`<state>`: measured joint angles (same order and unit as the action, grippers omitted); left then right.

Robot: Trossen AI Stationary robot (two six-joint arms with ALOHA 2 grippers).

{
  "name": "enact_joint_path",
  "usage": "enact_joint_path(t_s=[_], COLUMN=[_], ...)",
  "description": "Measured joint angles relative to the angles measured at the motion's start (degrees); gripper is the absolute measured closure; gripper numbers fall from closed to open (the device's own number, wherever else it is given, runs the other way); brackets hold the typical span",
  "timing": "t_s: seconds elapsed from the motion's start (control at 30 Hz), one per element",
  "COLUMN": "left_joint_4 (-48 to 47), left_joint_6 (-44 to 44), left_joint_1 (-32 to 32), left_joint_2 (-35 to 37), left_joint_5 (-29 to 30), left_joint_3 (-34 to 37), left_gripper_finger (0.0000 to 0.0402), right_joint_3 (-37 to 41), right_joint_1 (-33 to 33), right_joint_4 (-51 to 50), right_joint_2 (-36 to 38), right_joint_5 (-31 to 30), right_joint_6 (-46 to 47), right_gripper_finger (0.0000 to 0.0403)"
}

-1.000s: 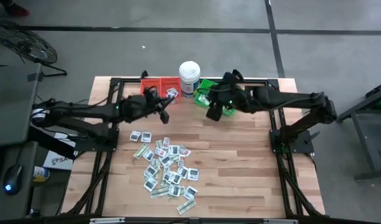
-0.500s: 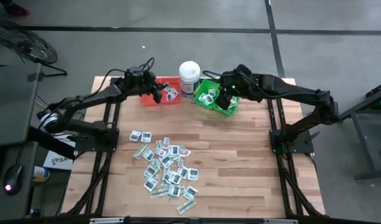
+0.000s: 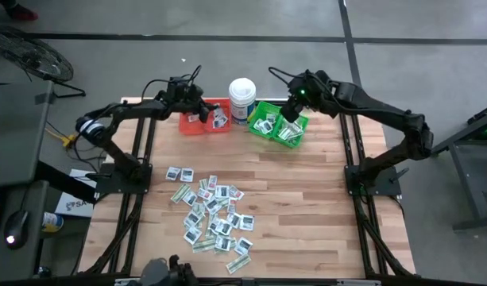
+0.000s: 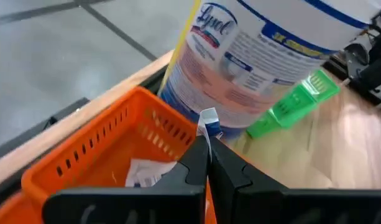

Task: Pick & Place First Aid Supplies
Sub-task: Put the blue alcohol pad into the right orange bin

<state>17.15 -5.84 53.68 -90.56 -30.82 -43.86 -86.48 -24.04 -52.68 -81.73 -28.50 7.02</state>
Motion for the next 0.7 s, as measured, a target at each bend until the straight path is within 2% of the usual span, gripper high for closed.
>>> enact_joint_path(t_s=[0.33,0.53,0.7], left_joint_4=[-14.00,-18.26,-19.08], left_joint_6=[1.52,0.63,1.20], left_joint_1=[-0.06,-0.06,-0.06], left_joint_2=[-3.85,-5.38,-5.67], left_joint_5=[2.60,-0.40,-0.60], left_joint_3=[-7.43,-7.89,-7.89], left_gripper_finger=[0.0401,0.0399,0.0360], right_joint_3=[0.00,0.00,0.00], right_joint_1=[-2.74,-3.09,-3.09], right_joint_4=[0.17,0.19,0.19], right_joint_2=[0.00,0.00,0.00], right_joint_5=[0.01,-0.06,-0.04], right_joint_6=[0.71,1.95,1.98], right_gripper_finger=[0.0218,0.0218,0.0217])
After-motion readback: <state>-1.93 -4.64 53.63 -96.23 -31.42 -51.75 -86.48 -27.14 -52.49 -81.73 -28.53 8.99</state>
